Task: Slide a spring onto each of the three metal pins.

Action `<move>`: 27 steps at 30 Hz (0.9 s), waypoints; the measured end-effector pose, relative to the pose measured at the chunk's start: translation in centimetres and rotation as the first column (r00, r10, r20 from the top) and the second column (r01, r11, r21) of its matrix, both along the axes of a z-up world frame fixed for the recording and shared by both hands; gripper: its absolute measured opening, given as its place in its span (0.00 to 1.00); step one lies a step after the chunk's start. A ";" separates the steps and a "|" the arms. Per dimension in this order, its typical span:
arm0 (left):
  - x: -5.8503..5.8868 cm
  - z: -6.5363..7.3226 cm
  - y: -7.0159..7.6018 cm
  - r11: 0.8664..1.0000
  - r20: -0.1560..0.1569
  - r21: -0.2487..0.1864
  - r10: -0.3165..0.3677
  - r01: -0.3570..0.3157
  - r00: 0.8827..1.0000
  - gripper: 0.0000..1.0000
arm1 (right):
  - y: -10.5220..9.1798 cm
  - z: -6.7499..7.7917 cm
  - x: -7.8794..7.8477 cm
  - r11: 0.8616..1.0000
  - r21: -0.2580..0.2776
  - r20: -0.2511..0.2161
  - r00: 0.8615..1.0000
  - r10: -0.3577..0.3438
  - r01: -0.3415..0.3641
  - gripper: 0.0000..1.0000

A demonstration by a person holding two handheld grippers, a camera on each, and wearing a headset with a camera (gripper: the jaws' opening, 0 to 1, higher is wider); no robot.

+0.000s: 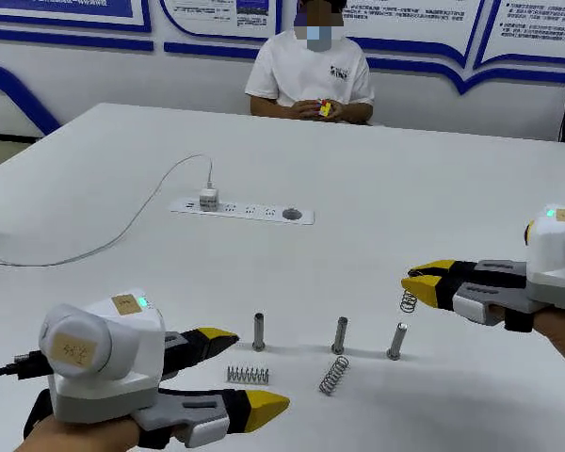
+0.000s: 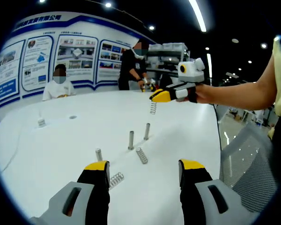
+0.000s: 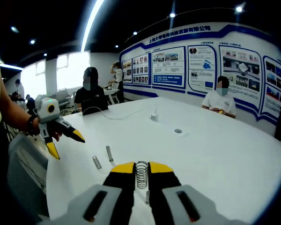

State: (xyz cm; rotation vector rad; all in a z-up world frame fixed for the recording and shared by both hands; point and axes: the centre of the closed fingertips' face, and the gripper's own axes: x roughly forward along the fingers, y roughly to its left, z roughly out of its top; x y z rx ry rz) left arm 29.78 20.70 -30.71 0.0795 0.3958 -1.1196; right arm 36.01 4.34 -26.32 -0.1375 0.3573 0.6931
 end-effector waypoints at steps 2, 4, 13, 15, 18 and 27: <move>-0.1 0.1 -0.1 1.000 0.000 0.000 0.000 0.000 1.000 0.61 | -0.2 -0.6 0.2 1.000 -0.003 -0.004 1.000 -0.013 0.013 0.11; -0.1 0.0 0.0 1.000 -0.002 0.001 0.000 0.000 1.000 0.60 | -0.3 -1.2 0.3 1.000 -0.001 -0.007 1.000 -0.017 0.017 0.11; 0.0 0.0 0.1 1.000 -0.008 0.002 0.008 -0.008 1.000 0.59 | -0.6 -2.5 0.9 0.999 -0.010 -0.018 0.999 -0.030 0.030 0.11; 0.1 -0.1 0.1 1.000 -0.010 0.004 0.009 -0.009 1.000 0.58 | -0.8 -2.7 1.0 0.999 -0.009 -0.019 0.999 -0.034 0.034 0.11; 0.1 -0.2 0.2 1.000 -0.013 0.006 0.010 -0.010 1.000 0.58 | -0.8 -3.0 1.1 0.999 -0.008 -0.022 0.999 -0.036 0.036 0.11; 0.0 -0.4 0.4 1.000 -0.021 0.010 0.012 -0.012 1.000 0.58 | -0.7 -3.9 1.0 0.999 0.000 -0.039 0.998 -0.039 0.039 0.11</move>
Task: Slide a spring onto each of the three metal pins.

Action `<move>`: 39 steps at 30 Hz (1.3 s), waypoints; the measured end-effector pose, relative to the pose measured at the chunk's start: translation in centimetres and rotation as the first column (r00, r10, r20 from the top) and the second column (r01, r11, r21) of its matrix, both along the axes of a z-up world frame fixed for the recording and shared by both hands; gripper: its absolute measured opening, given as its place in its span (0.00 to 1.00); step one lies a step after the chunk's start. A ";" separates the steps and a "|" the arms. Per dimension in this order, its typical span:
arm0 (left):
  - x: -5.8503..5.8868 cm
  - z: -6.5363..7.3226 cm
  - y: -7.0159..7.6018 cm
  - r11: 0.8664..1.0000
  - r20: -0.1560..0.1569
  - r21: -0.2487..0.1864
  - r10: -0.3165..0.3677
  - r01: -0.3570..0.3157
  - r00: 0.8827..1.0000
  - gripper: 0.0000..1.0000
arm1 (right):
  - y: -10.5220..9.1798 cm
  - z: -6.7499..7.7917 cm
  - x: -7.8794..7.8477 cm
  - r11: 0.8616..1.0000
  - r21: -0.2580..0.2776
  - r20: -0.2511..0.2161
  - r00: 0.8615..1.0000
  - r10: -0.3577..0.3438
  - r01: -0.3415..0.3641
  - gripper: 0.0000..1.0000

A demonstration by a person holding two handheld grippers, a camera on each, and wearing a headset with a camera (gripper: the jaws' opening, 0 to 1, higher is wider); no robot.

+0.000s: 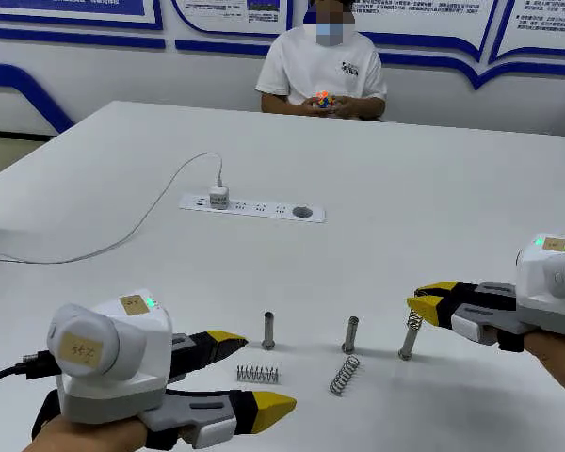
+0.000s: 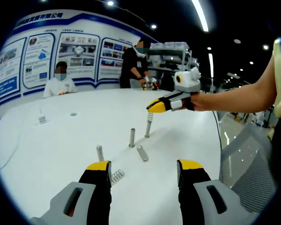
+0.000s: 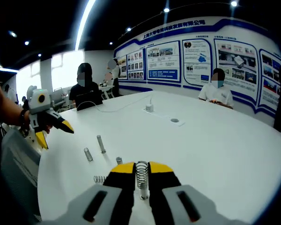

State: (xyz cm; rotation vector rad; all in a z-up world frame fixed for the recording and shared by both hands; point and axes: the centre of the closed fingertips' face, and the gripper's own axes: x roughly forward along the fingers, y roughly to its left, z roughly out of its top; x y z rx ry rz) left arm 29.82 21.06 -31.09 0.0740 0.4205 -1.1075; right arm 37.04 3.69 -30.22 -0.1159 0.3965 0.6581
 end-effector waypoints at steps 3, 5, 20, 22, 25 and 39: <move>0.0 -0.1 0.1 1.000 -0.001 0.003 0.000 0.000 1.000 0.58 | -0.2 0.0 0.2 1.000 0.008 0.007 1.000 -0.011 0.011 0.11; 0.0 -0.1 0.0 1.000 -0.004 0.003 -0.001 0.001 1.000 0.57 | -0.4 0.0 0.3 1.000 0.015 0.011 1.000 -0.016 0.016 0.11; -0.1 -0.1 0.1 1.000 -0.009 0.005 0.002 -0.001 1.000 0.57 | -0.5 0.1 0.1 0.999 0.030 0.009 1.000 -0.029 0.029 0.11; -0.1 -0.1 0.1 1.000 -0.009 0.004 0.001 -0.001 1.000 0.57 | -0.5 0.2 0.1 0.999 0.030 0.012 0.999 -0.030 0.030 0.11; -0.1 -0.2 0.1 1.000 -0.009 0.006 0.002 -0.002 1.000 0.57 | -0.5 0.1 0.0 0.999 0.027 0.013 0.999 -0.030 0.030 0.11; 0.0 -0.2 0.2 1.000 -0.010 0.005 0.005 -0.005 1.000 0.57 | -0.4 -0.9 0.1 0.999 0.014 0.006 0.999 -0.032 0.032 0.11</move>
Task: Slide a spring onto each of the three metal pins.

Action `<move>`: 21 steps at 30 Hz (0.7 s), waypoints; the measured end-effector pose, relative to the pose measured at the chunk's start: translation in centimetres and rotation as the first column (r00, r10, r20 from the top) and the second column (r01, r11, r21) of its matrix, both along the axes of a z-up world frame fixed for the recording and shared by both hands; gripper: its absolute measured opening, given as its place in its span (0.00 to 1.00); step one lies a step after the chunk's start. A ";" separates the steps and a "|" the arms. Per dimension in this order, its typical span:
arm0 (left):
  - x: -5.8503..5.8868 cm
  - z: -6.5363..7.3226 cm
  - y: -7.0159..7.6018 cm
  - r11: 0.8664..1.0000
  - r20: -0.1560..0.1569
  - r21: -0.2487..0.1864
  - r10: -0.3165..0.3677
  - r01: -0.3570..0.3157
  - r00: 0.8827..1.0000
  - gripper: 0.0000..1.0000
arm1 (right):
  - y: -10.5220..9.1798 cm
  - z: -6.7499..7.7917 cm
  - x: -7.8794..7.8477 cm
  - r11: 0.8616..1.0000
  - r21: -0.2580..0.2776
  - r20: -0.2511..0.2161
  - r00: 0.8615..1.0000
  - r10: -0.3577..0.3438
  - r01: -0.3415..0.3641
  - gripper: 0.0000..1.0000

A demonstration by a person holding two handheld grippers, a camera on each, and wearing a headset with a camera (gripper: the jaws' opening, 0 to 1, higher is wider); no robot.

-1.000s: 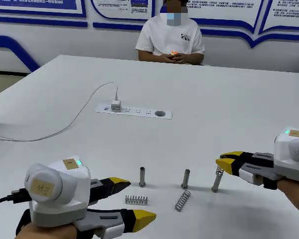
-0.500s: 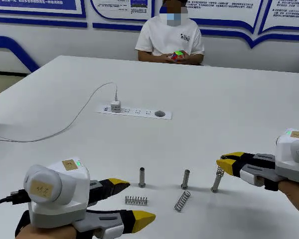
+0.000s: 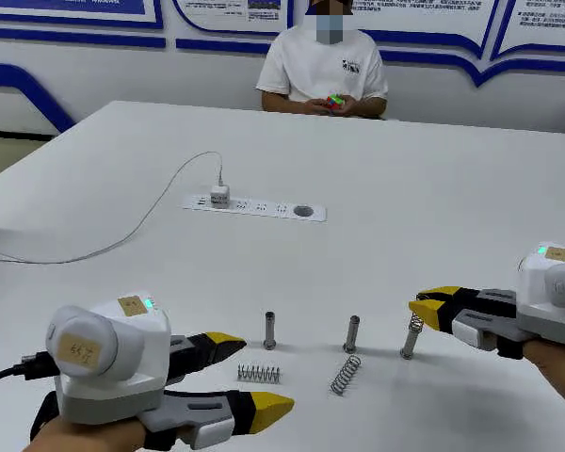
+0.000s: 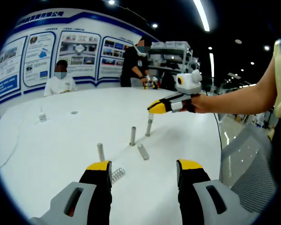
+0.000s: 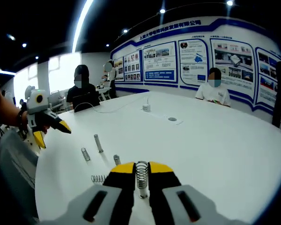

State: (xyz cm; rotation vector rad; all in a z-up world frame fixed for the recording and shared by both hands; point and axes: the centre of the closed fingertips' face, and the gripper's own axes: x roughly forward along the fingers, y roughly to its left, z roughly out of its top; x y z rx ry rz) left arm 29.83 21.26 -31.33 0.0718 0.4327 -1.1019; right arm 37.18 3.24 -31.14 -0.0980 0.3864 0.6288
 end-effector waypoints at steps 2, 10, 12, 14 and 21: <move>0.0 0.0 0.0 1.000 0.000 -0.001 0.002 -0.002 1.000 0.57 | 0.0 -0.3 0.1 1.000 -0.003 -0.002 1.000 -0.003 0.002 0.11; 0.0 -0.1 0.0 1.000 -0.004 -0.001 0.003 -0.003 1.000 0.57 | 0.0 -1.3 0.1 1.000 -0.009 -0.011 1.000 -0.021 0.021 0.12; 0.0 -0.1 0.0 1.000 -0.004 -0.001 0.003 -0.003 1.000 0.57 | -0.2 -1.6 0.1 1.000 -0.009 -0.013 1.000 -0.024 0.024 0.12; 0.0 -0.1 0.0 1.000 -0.005 -0.002 0.004 -0.004 1.000 0.57 | -0.2 -2.0 0.1 1.000 -0.015 -0.017 0.999 -0.027 0.027 0.12; 0.0 -0.1 -0.1 1.000 -0.004 -0.004 0.004 -0.004 1.000 0.57 | 0.1 -3.1 0.0 0.999 -0.029 -0.036 0.999 -0.028 0.027 0.12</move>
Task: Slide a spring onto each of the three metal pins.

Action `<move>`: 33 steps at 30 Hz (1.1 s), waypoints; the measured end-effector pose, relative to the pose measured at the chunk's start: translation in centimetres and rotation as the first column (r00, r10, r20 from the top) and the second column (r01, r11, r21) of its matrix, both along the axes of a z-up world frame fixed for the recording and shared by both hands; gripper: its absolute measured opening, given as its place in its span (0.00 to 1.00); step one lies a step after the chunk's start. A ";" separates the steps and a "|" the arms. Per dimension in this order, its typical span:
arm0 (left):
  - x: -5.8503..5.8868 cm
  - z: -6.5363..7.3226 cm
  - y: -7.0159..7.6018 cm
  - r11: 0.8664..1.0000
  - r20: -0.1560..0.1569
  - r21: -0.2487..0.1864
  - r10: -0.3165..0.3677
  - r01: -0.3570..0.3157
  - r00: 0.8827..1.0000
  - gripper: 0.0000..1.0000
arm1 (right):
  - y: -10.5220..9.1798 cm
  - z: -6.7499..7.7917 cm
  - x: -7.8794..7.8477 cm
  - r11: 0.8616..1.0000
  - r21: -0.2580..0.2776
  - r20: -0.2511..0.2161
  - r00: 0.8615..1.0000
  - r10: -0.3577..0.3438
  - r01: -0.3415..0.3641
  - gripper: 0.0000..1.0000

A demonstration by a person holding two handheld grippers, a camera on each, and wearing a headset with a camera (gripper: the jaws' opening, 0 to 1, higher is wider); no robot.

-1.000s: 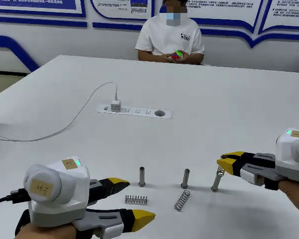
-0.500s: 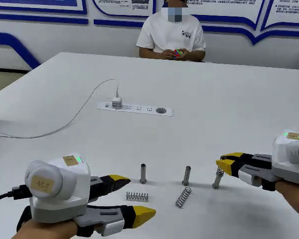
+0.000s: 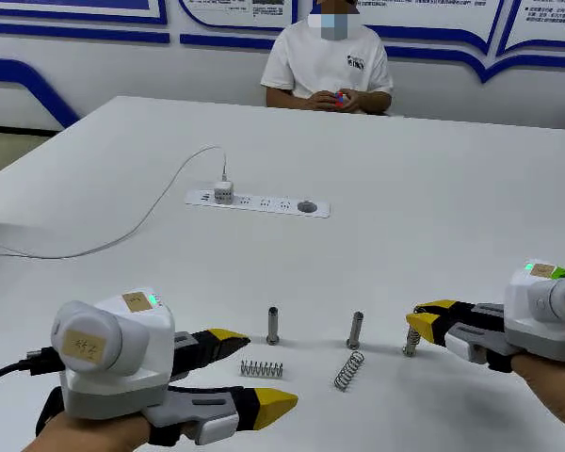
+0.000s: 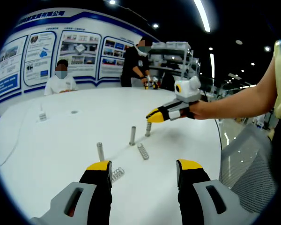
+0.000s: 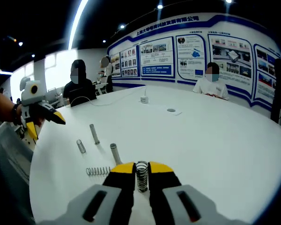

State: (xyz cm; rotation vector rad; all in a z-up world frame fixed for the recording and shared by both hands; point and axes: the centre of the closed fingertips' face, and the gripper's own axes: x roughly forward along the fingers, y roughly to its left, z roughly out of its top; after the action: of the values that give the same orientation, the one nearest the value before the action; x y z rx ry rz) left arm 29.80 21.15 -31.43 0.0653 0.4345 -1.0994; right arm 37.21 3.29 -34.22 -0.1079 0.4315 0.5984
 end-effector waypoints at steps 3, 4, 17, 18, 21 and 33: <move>0.0 0.0 0.1 1.000 0.000 0.000 0.002 -0.002 1.000 0.57 | 0.1 -0.4 0.0 1.000 -0.008 -0.005 1.000 0.002 -0.002 0.12; 0.0 0.0 0.1 1.000 -0.001 -0.001 0.002 -0.002 1.000 0.57 | 0.0 -0.6 -0.1 1.000 -0.014 -0.009 1.000 0.000 0.000 0.12; -0.1 -0.1 0.1 1.000 -0.007 -0.003 0.002 -0.002 1.000 0.56 | -0.1 -1.6 -0.5 0.999 -0.042 -0.038 0.999 0.001 -0.003 0.12; -0.1 -0.1 0.1 1.000 -0.007 -0.003 0.002 -0.002 1.000 0.56 | -0.1 -1.7 -0.5 0.999 -0.043 -0.041 0.999 0.001 -0.003 0.12; -0.1 -0.1 0.1 1.000 -0.007 -0.004 0.003 -0.003 1.000 0.56 | -0.1 -1.8 -0.5 0.999 -0.043 -0.046 0.999 0.000 -0.002 0.12; -0.2 -0.1 0.2 1.000 -0.006 -0.005 0.003 -0.003 1.000 0.56 | -0.8 -2.4 -1.3 0.999 -0.041 -0.074 0.997 -0.021 0.018 0.18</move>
State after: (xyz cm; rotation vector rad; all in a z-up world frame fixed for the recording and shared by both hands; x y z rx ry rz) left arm 29.64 21.31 -31.48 0.0570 0.4374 -1.0976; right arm 35.86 2.48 -36.66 -0.1202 0.5166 0.5761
